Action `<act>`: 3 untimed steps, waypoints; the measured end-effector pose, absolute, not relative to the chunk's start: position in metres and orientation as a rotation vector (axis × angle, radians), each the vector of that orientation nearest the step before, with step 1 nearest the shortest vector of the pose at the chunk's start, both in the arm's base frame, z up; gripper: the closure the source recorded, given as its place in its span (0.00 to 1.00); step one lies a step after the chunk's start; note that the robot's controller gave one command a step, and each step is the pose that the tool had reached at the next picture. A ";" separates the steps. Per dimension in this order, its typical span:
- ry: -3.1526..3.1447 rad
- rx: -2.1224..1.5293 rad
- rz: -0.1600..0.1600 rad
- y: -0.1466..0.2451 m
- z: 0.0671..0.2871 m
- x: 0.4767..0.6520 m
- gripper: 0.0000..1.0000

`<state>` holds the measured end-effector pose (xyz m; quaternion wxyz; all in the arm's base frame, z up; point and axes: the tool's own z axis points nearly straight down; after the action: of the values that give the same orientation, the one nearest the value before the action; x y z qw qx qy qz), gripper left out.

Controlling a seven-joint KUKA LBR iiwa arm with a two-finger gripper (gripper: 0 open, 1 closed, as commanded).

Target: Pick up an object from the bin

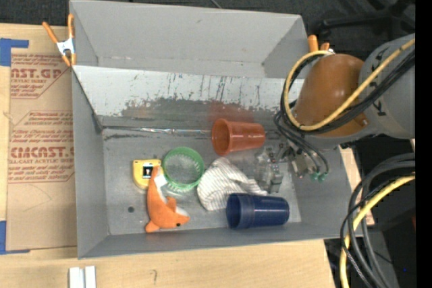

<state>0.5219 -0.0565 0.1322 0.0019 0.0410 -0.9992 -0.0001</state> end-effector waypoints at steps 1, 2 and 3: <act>-3.137 0.206 0.001 -0.060 0.173 0.529 0.00; -3.134 0.239 0.001 -0.062 0.162 0.532 0.00; -3.140 0.258 0.000 -0.043 0.107 0.535 0.00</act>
Offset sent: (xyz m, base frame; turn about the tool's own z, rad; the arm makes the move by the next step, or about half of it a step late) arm 0.0000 0.0000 0.0000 0.0000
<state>0.5354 -0.0432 0.1067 -0.0043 0.0818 -0.9966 0.0001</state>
